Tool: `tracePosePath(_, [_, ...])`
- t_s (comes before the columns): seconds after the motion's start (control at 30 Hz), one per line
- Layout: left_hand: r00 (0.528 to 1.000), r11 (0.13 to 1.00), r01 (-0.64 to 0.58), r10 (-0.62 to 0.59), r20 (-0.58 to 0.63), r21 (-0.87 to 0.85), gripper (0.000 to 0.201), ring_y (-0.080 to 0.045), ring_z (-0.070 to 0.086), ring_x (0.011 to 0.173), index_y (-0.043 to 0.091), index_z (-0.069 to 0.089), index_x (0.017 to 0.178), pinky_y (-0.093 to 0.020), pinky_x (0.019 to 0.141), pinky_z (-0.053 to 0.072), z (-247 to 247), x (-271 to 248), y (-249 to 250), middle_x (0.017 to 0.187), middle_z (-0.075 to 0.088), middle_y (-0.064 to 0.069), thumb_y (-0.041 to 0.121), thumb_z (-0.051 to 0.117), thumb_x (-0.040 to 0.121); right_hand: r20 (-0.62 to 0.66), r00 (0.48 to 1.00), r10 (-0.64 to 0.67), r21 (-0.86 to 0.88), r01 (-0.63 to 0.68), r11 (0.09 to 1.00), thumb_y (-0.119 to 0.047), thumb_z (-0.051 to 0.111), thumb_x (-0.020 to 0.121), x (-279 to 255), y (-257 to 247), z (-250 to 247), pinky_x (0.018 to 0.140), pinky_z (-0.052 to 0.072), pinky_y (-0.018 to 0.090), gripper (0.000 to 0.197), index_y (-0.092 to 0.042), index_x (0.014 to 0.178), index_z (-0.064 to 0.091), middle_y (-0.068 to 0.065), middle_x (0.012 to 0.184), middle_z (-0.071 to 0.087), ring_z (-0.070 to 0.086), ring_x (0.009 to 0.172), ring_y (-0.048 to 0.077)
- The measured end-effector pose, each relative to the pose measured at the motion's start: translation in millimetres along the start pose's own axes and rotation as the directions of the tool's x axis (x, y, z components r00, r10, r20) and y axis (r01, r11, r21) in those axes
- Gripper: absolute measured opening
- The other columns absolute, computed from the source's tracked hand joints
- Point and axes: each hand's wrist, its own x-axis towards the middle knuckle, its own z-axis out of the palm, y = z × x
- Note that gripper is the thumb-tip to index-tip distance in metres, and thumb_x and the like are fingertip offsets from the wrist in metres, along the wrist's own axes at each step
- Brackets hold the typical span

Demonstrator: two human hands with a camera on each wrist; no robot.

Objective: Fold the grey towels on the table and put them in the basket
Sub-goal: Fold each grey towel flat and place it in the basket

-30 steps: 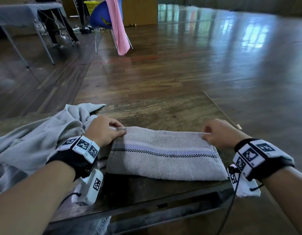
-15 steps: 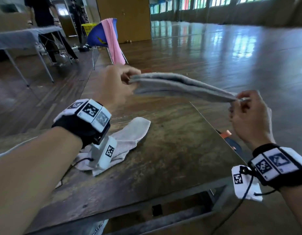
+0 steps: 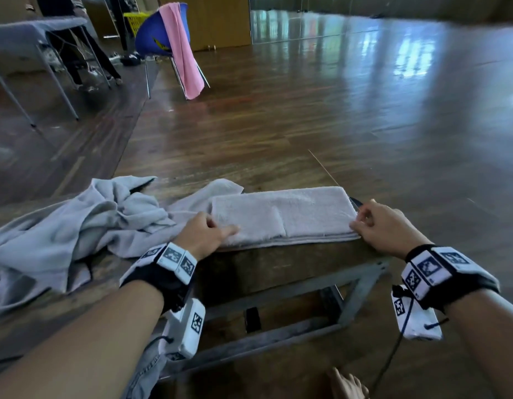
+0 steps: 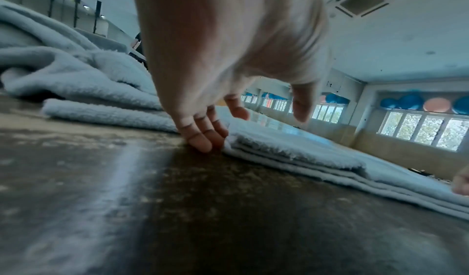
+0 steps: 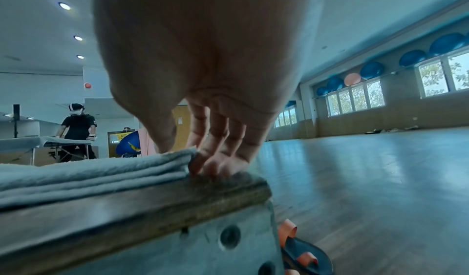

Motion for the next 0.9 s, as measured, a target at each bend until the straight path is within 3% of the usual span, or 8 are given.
tracePosePath(0.17, [0.996, 0.957, 0.046, -0.023, -0.083, 0.287, 0.057, -0.039, 0.067, 0.083, 0.000, 0.070, 0.105, -0.040, 0.067, 0.049, 2, -8, 0, 0.093, 0.071, -0.023, 0.052, 0.070, 0.082, -0.039, 0.999, 0.002, -0.025, -0.003, 1.000, -0.036, 0.067, 0.092, -3, 2, 7, 0.080, 0.039, 0.035, 0.022, -0.018, 0.087, 0.056, -0.002, 0.088, 0.061, 0.052, 0.095, 0.024])
tracePosePath(0.3, [0.990, 0.964, 0.029, 0.010, -0.144, 0.263, 0.053, -0.022, 0.045, 0.044, 0.014, 0.046, 0.048, -0.031, 0.046, 0.032, -3, -11, -4, 0.045, 0.046, -0.004, 0.041, 0.070, 0.087, -0.076, 0.997, -0.004, 0.008, 0.005, 1.000, -0.033, 0.069, 0.090, -9, 6, 6, 0.074, 0.038, 0.032, 0.024, -0.022, 0.072, 0.056, -0.003, 0.077, 0.063, 0.057, 0.086, 0.025])
tracePosePath(0.47, [0.945, 0.978, -0.021, 0.087, -0.315, 0.205, 0.056, -0.020, 0.038, 0.041, 0.018, 0.034, 0.045, -0.027, 0.045, 0.027, -6, -10, -10, 0.041, 0.037, 0.002, 0.035, 0.068, 0.086, -0.139, 0.990, -0.016, 0.025, 0.020, 0.999, -0.032, 0.068, 0.089, -14, 6, 3, 0.078, 0.037, 0.032, 0.024, -0.019, 0.071, 0.059, -0.002, 0.077, 0.063, 0.054, 0.094, 0.029])
tracePosePath(0.6, [0.939, 0.974, 0.021, 0.058, -0.338, 0.227, 0.030, -0.014, 0.048, 0.052, 0.013, 0.056, 0.066, -0.027, 0.047, 0.035, 0, -11, -14, 0.062, 0.057, 0.001, 0.033, 0.070, 0.084, -0.138, 0.990, -0.040, -0.036, 0.036, 0.999, -0.029, 0.066, 0.086, -21, 1, 5, 0.079, 0.040, 0.035, 0.015, -0.019, 0.089, 0.056, -0.001, 0.093, 0.061, 0.054, 0.101, 0.027])
tracePosePath(0.67, [0.898, 0.969, -0.115, 0.195, -0.394, 0.218, 0.021, -0.016, 0.055, 0.072, 0.017, 0.058, 0.083, -0.031, 0.057, 0.042, 5, -13, -12, 0.083, 0.060, 0.000, 0.035, 0.069, 0.081, -0.171, 0.978, -0.122, -0.129, 0.100, 0.987, -0.037, 0.064, 0.087, -25, -3, 7, 0.081, 0.045, 0.039, 0.024, -0.027, 0.107, 0.056, -0.004, 0.111, 0.054, 0.049, 0.110, 0.022])
tracePosePath(0.77, [0.875, 0.870, -0.413, 0.461, -0.146, 0.269, 0.025, -0.017, 0.054, 0.102, 0.023, 0.062, 0.102, -0.037, 0.088, 0.048, 12, -18, -8, 0.108, 0.060, 0.002, 0.039, 0.067, 0.085, -0.089, 0.954, -0.287, -0.184, 0.267, 0.946, -0.042, 0.063, 0.091, -29, -11, 12, 0.095, 0.047, 0.045, 0.032, -0.033, 0.122, 0.062, -0.007, 0.129, 0.050, 0.043, 0.123, 0.019])
tracePosePath(0.83, [0.877, 0.818, -0.462, 0.480, 0.035, 0.343, 0.029, -0.015, 0.052, 0.108, 0.028, 0.062, 0.113, -0.038, 0.096, 0.044, 14, -21, -9, 0.115, 0.059, 0.007, 0.040, 0.066, 0.086, -0.009, 0.944, -0.329, -0.185, 0.322, 0.929, -0.039, 0.065, 0.092, -30, -14, 17, 0.104, 0.042, 0.046, 0.029, -0.032, 0.120, 0.065, -0.006, 0.130, 0.053, 0.043, 0.126, 0.020])
tracePosePath(0.9, [0.889, 0.804, -0.430, 0.457, 0.035, 0.411, 0.027, -0.015, 0.049, 0.111, 0.032, 0.061, 0.112, -0.038, 0.097, 0.040, 14, -23, -13, 0.114, 0.057, 0.010, 0.038, 0.066, 0.086, 0.032, 0.937, -0.348, -0.149, 0.349, 0.925, -0.034, 0.068, 0.091, -30, -16, 21, 0.107, 0.039, 0.045, 0.023, -0.032, 0.114, 0.065, -0.007, 0.125, 0.055, 0.046, 0.122, 0.020])
